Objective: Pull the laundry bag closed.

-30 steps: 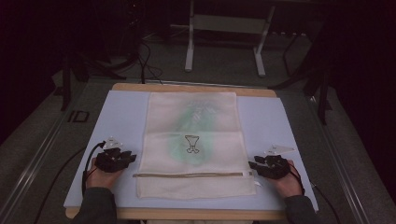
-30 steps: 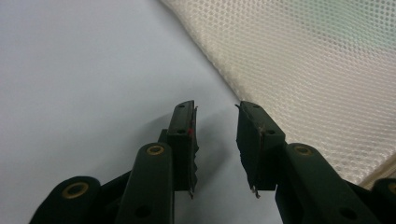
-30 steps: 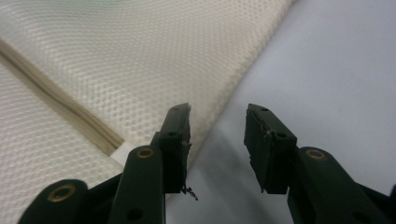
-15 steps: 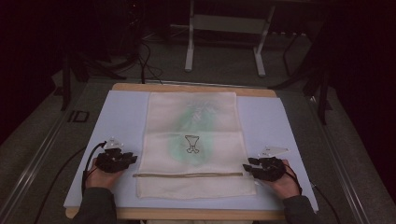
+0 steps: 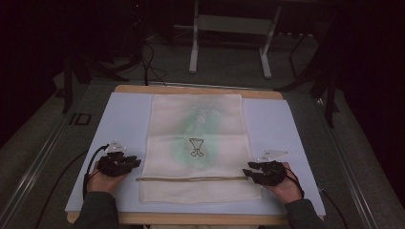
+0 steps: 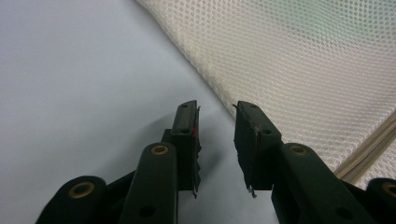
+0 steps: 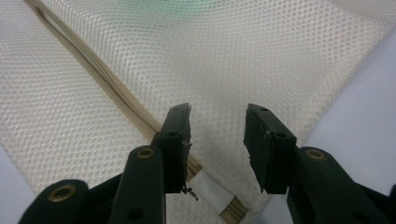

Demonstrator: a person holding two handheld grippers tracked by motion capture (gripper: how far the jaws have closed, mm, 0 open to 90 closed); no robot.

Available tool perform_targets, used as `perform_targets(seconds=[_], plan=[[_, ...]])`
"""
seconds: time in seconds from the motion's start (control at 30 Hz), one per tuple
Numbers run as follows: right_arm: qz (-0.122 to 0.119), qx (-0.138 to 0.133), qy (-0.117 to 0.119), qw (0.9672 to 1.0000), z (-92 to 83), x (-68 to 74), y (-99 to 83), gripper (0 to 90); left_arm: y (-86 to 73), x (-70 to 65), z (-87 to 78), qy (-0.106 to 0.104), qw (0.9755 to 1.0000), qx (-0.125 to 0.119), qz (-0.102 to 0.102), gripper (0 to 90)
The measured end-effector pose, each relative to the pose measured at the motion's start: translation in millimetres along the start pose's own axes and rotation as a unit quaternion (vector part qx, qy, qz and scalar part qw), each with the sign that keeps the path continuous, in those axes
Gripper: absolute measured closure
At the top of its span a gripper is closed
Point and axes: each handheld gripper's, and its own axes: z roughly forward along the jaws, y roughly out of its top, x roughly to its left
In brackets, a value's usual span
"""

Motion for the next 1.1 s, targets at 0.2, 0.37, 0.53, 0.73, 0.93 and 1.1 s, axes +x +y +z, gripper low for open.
perform_targets(seconds=[0.2,0.37,0.53,0.73,0.93,1.1], plan=[[-0.002,0.0,0.005,1.0,2.0,2.2,4.4,60.6,0.1,-0.6,-1.3,-0.001,1.0,-0.004,0.005,70.9],[-0.004,-0.001,0.013,0.9999,4.2,5.7,8.2,60.7,0.6,-1.8,-1.4,-0.004,0.9999,-0.006,0.008,72.9],[-0.009,0.004,0.018,0.9998,8.9,9.4,12.7,60.2,0.9,-2.0,-1.6,-0.011,0.9999,-0.007,0.011,74.5],[-0.014,0.005,0.023,0.9996,12.9,13.0,16.6,59.9,1.6,-4.0,-0.8,-0.022,0.9996,-0.008,0.014,76.2],[-0.022,0.005,0.031,0.9993,18.0,18.6,22.2,59.7,2.4,-7.4,1.5,-0.03,0.9993,-0.003,0.023,78.9],[-0.027,0.006,0.036,0.999,21.1,21.7,25.0,59.4,3.3,-10.3,3.0,-0.036,0.9988,0.001,0.032,81.7]])
